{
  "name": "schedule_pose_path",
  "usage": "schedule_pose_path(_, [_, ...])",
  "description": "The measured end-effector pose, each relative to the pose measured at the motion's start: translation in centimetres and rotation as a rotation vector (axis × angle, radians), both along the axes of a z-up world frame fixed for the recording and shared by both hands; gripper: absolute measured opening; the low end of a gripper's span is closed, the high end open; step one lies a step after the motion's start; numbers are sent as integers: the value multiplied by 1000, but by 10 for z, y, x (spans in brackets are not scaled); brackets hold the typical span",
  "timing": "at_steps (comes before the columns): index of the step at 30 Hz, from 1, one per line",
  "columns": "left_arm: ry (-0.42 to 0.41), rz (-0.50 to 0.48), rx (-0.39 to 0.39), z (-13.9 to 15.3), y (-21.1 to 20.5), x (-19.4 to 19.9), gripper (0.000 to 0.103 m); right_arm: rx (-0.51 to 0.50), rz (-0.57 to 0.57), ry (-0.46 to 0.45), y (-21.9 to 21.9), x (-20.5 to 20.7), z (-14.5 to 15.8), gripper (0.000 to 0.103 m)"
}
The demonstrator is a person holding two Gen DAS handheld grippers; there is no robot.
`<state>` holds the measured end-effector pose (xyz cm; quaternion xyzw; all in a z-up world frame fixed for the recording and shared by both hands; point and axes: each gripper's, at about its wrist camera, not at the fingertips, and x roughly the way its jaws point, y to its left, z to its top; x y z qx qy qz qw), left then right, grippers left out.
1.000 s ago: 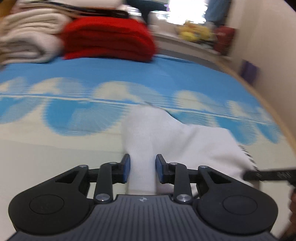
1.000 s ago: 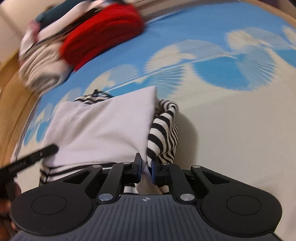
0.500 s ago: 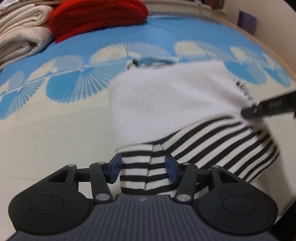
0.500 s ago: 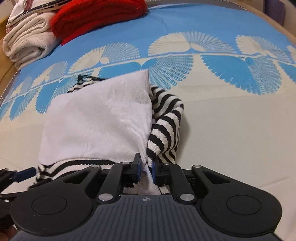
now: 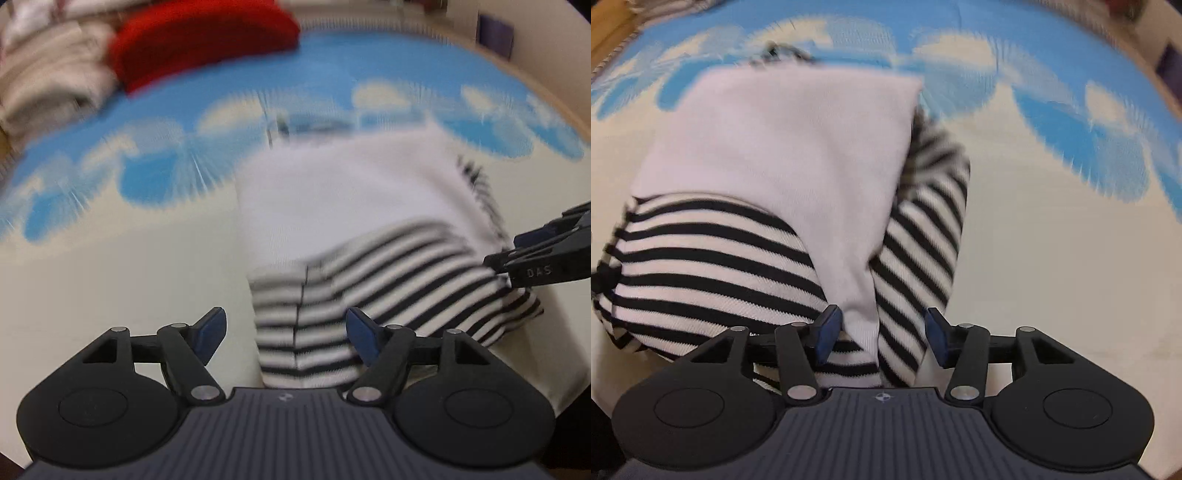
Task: Fold small clothes
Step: 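Release both tools and lift them off the folded top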
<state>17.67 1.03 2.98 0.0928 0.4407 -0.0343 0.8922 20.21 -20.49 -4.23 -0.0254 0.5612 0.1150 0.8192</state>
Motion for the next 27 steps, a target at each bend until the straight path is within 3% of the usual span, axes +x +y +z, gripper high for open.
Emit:
schedule_pose_path(3, [-85,46,-67,40,3,-14,85,65,-79,-117,-17,-14,30,53])
schedule_pose_path(7, [-219,94,-178,93,-2,-51,90,48,-153,-317,-34,-49,75,62])
schedule_pose_path(12, [-384,-35,-213,119,-24,-126,98,117,-212,-493,-52,-109,113,85])
schedule_pose_path(15, [-392,-52,-240,104,-29,-160,98,179,-234,-569,-56,-149,119,92])
schedule_pose_path(18, [-338,67,-252,72,-27,-170,98,192,-208,-565,-51,-175,114,92])
schedule_pose_path(21, [-193,147,-235,51,-23,-153,98,172,-176,-565,-41,-183,115,92])
schedule_pose_path(23, [-183,159,-241,49,-19,-141,99,156,-178,-572,-38,-186,115,93])
schedule_pose_path(27, [-182,189,-136,38,-21,-124,100,175,-189,-525,-29,-183,111,93])
